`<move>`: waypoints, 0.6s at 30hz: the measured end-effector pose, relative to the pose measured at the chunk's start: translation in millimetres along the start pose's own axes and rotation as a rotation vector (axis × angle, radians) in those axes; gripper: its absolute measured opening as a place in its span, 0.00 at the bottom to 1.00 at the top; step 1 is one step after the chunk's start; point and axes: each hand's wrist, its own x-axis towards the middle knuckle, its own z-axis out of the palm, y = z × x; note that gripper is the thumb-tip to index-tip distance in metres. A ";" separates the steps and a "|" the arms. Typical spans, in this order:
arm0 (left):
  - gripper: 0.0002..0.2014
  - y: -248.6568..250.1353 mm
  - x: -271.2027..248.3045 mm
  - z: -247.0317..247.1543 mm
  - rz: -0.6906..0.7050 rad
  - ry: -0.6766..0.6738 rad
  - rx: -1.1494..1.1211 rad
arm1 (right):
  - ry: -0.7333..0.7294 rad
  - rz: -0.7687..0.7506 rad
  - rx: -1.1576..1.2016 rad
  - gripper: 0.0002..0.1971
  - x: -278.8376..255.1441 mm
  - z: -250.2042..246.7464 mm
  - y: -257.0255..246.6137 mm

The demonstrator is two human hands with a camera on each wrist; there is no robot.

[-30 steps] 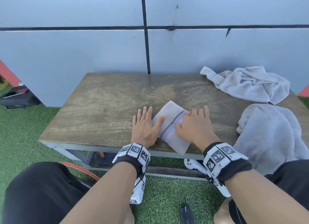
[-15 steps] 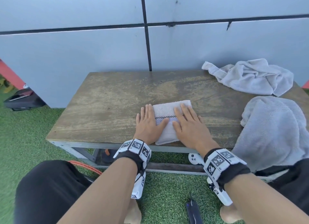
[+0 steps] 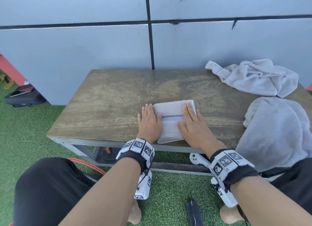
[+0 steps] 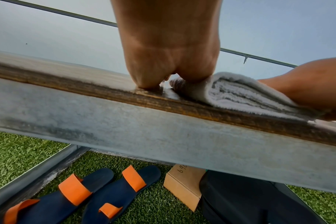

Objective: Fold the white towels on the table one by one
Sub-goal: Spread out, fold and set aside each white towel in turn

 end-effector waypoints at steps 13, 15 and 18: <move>0.28 -2.0 -13.4 -0.3 -0.012 0.132 -0.058 | -0.050 0.116 0.185 0.43 -32.8 -11.2 -4.0; 0.29 -2.9 -16.2 -1.6 0.004 0.108 -0.017 | -0.049 0.113 0.196 0.43 -36.0 -11.8 -2.9; 0.25 -1.0 -21.0 -5.6 -0.001 0.087 -0.020 | -0.040 0.112 0.204 0.42 -42.9 -15.0 -3.3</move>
